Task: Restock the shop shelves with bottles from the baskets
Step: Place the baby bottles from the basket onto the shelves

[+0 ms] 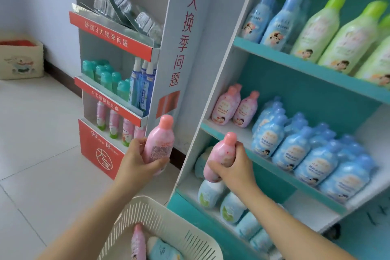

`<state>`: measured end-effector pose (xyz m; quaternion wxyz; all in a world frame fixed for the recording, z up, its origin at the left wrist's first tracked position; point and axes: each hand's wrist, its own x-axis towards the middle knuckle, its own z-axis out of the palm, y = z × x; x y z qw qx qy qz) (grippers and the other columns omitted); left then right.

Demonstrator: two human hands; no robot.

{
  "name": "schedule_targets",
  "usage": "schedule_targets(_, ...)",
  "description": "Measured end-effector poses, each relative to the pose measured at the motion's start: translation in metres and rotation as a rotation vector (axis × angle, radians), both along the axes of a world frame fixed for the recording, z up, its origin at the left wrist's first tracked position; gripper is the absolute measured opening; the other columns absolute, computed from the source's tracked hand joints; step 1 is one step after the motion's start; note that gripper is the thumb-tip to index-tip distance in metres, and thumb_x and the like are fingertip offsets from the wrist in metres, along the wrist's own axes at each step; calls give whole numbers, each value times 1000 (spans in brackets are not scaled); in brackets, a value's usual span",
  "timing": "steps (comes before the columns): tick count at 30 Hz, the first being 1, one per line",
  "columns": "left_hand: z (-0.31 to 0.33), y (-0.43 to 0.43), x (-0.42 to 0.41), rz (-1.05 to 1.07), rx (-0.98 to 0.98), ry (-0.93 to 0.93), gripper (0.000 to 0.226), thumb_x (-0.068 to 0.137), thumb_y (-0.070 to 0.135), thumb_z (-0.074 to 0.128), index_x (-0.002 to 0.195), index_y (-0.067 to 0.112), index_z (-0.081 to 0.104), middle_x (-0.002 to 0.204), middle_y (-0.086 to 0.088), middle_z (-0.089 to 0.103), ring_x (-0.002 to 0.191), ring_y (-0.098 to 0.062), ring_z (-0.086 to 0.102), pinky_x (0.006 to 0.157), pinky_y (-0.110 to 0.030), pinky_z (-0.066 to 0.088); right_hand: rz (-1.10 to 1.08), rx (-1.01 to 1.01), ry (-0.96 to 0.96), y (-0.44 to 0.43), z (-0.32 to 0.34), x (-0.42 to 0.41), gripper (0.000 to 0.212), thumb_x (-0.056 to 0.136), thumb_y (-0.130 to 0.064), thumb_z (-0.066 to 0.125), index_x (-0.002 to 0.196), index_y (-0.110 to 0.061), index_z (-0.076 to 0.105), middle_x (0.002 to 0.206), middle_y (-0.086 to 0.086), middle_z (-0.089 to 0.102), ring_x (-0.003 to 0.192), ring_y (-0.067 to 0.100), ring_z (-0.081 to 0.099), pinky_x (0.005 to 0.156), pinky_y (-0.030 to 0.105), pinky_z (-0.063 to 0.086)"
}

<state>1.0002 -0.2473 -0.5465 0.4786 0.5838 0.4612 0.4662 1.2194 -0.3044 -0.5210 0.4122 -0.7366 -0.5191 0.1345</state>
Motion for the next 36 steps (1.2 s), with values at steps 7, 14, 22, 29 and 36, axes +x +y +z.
schedule_targets(7, 5, 27, -3, 53, 22, -106, 47, 70, 16, 77, 106, 19, 47, 97, 6, 62, 85, -7, 62, 58, -17, 50, -123, 251, -69, 64, 52, 7, 80, 71, -28, 79, 137, -20, 34, 127, -10, 45, 116, 12, 46, 98, 26, 38)
schedule_targets(14, 9, 43, 0, 27, 81, -125, 45, 67, 16, 81, 95, 30, 49, 97, 7, 64, 89, -7, 63, 63, -21, 52, -260, 205, -118, 106, 66, 18, 79, 76, -32, 76, 136, -9, 31, 140, 8, 34, 127, 27, 39, 104, 37, 34)
schedule_targets(22, 5, 51, 8, 24, 70, -191, 44, 69, 14, 80, 98, 28, 50, 97, 4, 66, 86, -11, 66, 56, -16, 54, -330, 69, -147, 131, 52, 18, 80, 80, -39, 70, 138, -2, 29, 141, 18, 35, 126, 36, 39, 99, 41, 35)
schedule_targets(29, 8, 54, 11, 31, 81, -171, 44, 69, 14, 79, 97, 29, 48, 97, 7, 64, 88, -7, 64, 56, -15, 53, -347, 42, -191, 140, 51, 16, 79, 83, -45, 65, 143, -13, 25, 143, 18, 35, 126, 35, 39, 96, 39, 37)
schedule_targets(36, 7, 50, 17, 3, 73, -152, 44, 69, 15, 79, 99, 26, 48, 98, 6, 64, 83, -2, 64, 54, -14, 52, -282, 13, -179, 123, 53, 17, 80, 87, -35, 62, 150, -20, 15, 154, 15, 9, 140, 32, 18, 110, 39, 25)
